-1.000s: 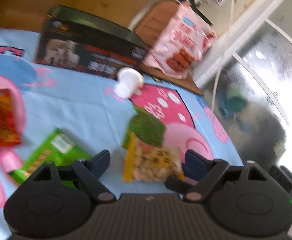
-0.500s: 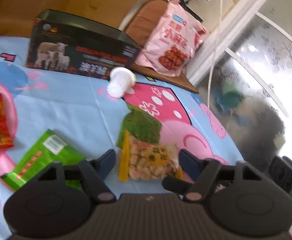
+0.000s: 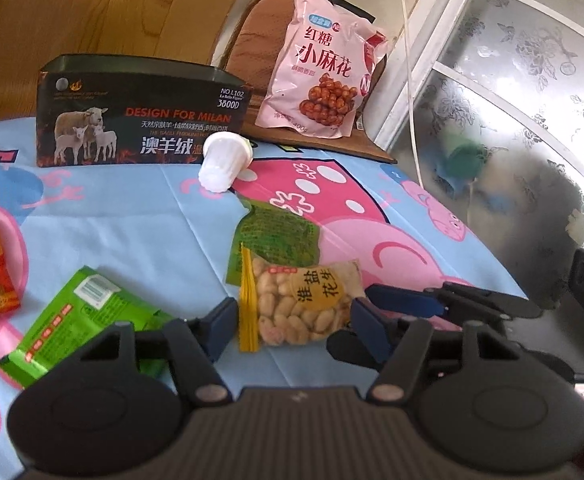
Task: Organize snacks
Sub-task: 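Grasp the yellow peanut bag with the right tool, then carry the peanut bag into the black tin box and open the right tool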
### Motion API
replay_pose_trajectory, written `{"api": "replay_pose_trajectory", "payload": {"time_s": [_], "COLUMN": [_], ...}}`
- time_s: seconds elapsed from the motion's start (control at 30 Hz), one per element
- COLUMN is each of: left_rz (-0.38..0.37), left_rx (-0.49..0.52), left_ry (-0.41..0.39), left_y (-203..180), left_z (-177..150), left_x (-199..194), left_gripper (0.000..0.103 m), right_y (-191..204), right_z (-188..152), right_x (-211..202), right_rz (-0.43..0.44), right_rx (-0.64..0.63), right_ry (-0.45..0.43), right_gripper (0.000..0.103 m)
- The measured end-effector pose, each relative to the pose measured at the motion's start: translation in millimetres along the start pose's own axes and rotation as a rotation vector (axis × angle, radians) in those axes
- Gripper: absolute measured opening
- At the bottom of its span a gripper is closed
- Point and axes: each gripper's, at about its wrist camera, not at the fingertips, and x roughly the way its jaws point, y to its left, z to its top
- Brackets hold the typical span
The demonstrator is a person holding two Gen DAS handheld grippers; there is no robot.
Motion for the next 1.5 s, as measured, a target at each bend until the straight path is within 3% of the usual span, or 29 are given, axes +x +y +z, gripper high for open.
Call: {"api": "replay_pose_trajectory", "payload": {"time_s": [0.17, 0.3, 0.43, 0.5, 0.7, 0.87, 1.03, 1.2, 1.3, 1.37, 1.5], "left_rz": [0.009, -0.013, -0.026, -0.057, -0.056, -0.029, 0.042, 0.161, 0.203, 0.173, 0.123], "left_rx": [0.031, 0.025, -0.027, -0.064, -0.031, -0.015, 0.004, -0.065, -0.140, -0.167, -0.151], "left_ry": [-0.030, -0.014, -0.007, 0.002, -0.062, -0.142, -0.205, -0.213, -0.198, -0.216, -0.228], "left_y": [-1.4, -1.6, 5.4, 8.3, 0.0, 9.9, 31.8, 73.8, 96.8, 102.5, 95.5], "left_z": [-5.7, -5.7, -3.4, -1.5, 16.9, 60.4, 127.9, 169.7, 174.9, 168.0, 143.0], "left_x": [-0.8, 2.0, 3.4, 0.6, -24.6, -39.6, -31.0, 0.8, 12.1, 5.4, -12.7], "left_gripper": [0.056, 0.045, 0.030, 0.028, 0.028, 0.028, 0.031, 0.033, 0.035, 0.035, 0.035], "right_y": [3.8, 9.2, 15.7, 15.6, 23.2, 26.2, 17.7, 1.0, 3.2, 1.2, -21.6], "right_z": [-0.5, -0.9, -1.6, -1.6, 8.5, 44.4, 106.4, 165.6, 176.3, 175.9, 163.9], "right_x": [1.1, 2.2, 2.7, 1.8, -5.0, 0.9, 38.8, 109.0, 142.7, 148.7, 114.3], "right_rz": [-0.015, -0.025, -0.045, -0.045, -0.010, 0.021, 0.053, 0.082, 0.026, -0.018, 0.014], "right_rx": [-0.022, -0.057, -0.091, -0.086, -0.076, -0.119, -0.176, -0.156, -0.199, -0.213, -0.123], "right_ry": [0.007, 0.013, 0.012, 0.006, -0.050, -0.133, -0.201, -0.134, -0.097, -0.103, -0.155], "right_gripper": [0.067, 0.064, 0.052, 0.047, 0.043, 0.043, 0.043, 0.046, 0.062, 0.062, 0.062]}}
